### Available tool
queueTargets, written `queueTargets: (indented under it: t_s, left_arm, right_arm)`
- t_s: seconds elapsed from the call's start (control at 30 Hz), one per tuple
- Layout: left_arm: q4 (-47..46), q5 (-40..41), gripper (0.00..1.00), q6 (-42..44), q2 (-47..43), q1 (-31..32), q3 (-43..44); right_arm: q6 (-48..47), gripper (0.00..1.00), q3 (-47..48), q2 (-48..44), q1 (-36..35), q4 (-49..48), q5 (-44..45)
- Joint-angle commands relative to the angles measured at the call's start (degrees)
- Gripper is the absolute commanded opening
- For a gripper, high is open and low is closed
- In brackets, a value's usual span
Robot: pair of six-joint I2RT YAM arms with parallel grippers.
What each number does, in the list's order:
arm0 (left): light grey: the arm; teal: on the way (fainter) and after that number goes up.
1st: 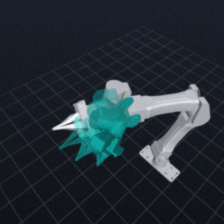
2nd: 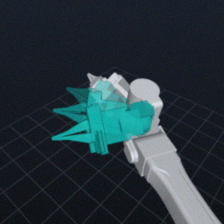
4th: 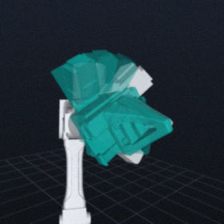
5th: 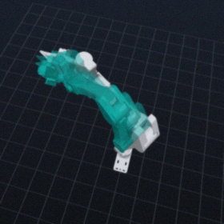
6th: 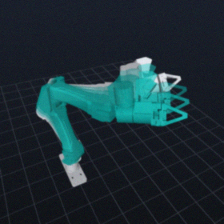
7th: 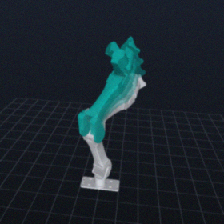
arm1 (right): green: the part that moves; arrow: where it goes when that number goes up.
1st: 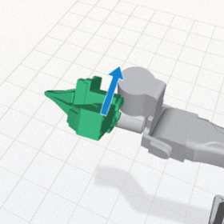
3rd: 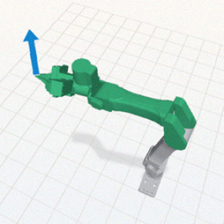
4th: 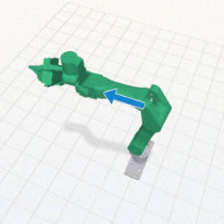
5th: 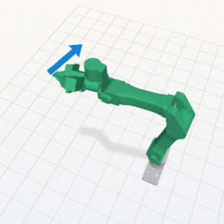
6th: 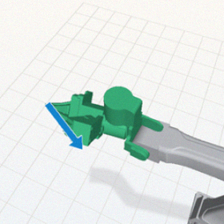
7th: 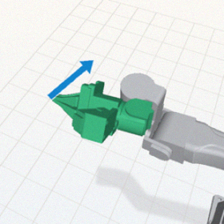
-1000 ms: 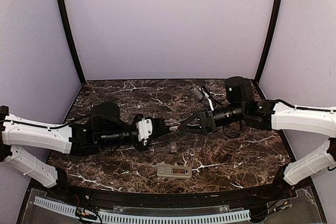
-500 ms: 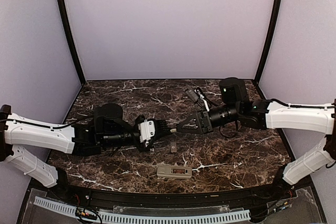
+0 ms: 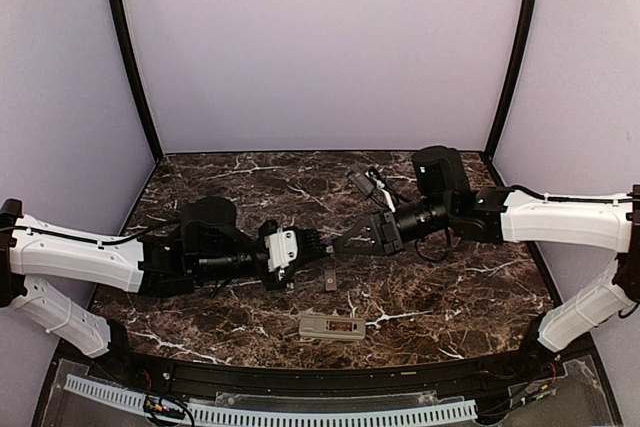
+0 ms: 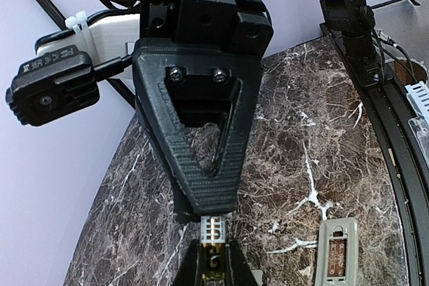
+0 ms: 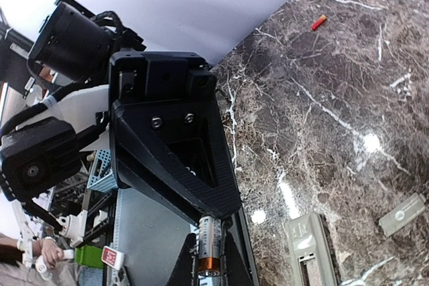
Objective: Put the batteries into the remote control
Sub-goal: Pass from the left arm to the right, then move the remote control without batteries to the center of the board.
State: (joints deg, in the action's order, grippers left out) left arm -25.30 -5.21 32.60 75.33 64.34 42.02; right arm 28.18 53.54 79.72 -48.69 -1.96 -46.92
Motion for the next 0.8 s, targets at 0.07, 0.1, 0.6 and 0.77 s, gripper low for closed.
queueTargets:
  t_s: [0.07, 0.1, 0.6, 0.77]
  left_arm:
    - [4.66, 1.16, 0.43, -1.14, 0.56, -0.08, 2.79]
    - [6.41, 1.23, 0.65, -1.82, 1.28, -0.09, 3.79]
    - [37.86, -9.03, 0.84, -6.19, 15.39, -0.02, 11.59]
    - [35.28, -8.39, 0.84, -6.26, 21.51, 0.0, 13.36]
  right_arm:
    - [-2.07, 0.0, 2.18, 0.52, 0.32, 6.26, 2.34]
    - [-2.54, 0.0, 2.52, 0.71, 0.45, 7.99, 3.23]
    - [-1.61, 0.0, -7.21, 1.03, 5.44, 14.09, 11.76]
    - [-2.28, 0.0, -8.37, 1.0, 5.53, 13.12, 12.01]
